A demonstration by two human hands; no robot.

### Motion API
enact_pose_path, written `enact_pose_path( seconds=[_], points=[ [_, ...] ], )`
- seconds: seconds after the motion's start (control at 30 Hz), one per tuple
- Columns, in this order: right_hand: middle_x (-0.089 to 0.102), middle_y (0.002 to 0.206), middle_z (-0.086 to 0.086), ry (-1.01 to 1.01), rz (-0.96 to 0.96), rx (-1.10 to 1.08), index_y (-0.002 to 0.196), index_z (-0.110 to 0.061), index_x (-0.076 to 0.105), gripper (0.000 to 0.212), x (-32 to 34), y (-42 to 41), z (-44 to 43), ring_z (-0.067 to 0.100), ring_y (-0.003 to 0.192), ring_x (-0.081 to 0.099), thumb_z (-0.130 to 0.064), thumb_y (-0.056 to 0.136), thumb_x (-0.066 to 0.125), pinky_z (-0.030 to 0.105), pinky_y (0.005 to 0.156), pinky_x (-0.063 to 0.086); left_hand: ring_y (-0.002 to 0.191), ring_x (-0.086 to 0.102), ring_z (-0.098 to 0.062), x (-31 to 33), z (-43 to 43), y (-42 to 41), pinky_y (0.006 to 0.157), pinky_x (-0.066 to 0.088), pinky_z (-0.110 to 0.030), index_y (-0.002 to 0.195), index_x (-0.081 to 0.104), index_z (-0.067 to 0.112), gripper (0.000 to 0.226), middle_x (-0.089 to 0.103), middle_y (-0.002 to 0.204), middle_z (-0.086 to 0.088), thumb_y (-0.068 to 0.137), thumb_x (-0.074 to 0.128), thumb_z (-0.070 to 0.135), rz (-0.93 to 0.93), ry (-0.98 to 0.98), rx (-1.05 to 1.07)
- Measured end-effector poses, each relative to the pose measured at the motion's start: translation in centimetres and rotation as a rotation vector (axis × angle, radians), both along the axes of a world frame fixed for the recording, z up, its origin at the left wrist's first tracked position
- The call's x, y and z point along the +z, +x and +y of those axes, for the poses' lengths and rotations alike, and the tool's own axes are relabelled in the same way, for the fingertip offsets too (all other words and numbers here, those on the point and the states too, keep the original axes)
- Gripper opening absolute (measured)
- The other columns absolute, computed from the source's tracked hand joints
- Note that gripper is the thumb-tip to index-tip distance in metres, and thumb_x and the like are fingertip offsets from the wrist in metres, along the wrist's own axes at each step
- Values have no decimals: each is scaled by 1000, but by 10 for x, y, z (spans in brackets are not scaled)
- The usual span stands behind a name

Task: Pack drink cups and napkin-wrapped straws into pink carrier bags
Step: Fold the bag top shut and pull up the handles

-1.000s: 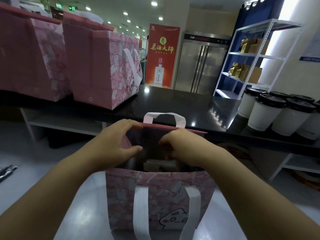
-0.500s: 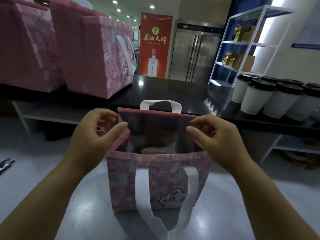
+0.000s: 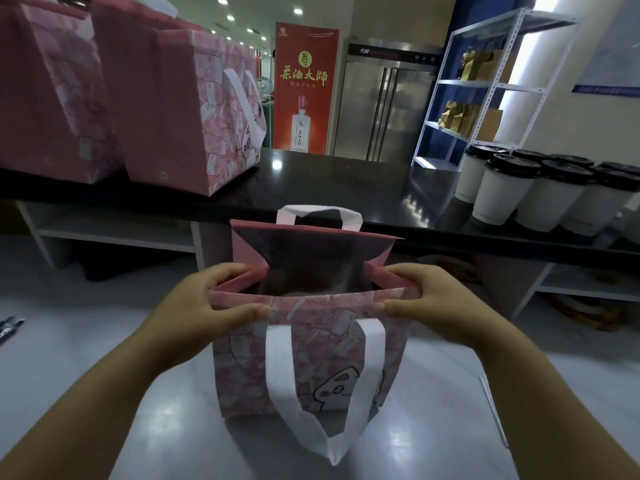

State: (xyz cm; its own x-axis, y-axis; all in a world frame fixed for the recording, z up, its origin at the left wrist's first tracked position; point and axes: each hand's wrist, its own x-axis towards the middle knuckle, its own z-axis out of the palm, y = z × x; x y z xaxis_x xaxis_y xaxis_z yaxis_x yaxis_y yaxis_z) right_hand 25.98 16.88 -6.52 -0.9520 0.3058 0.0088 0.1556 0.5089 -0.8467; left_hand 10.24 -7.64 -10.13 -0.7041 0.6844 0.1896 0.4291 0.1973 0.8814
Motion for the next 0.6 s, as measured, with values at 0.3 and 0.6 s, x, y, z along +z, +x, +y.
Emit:
enact_pose_path(
  seconds=[0.3,0.6],
  points=[
    [73,86,-4,121,-27,-125,87,-26,72,11,-13,-16,0,12,81,70,-16,86,67,28,73,59,83,66,-3,-8,7,-12,54,51,-12,75,70,52,24,70,85,17,67,59,33,-113,101,-90],
    [45,114,-2,579,-68,-314,122,-36,60,30,-19,-15,-6,21,115,29,-35,91,58,40,95,45,136,16,-23,-16,10,-25,107,32,-51,75,65,61,10,16,139,23,68,69,54,56,-42,58]
  ],
)
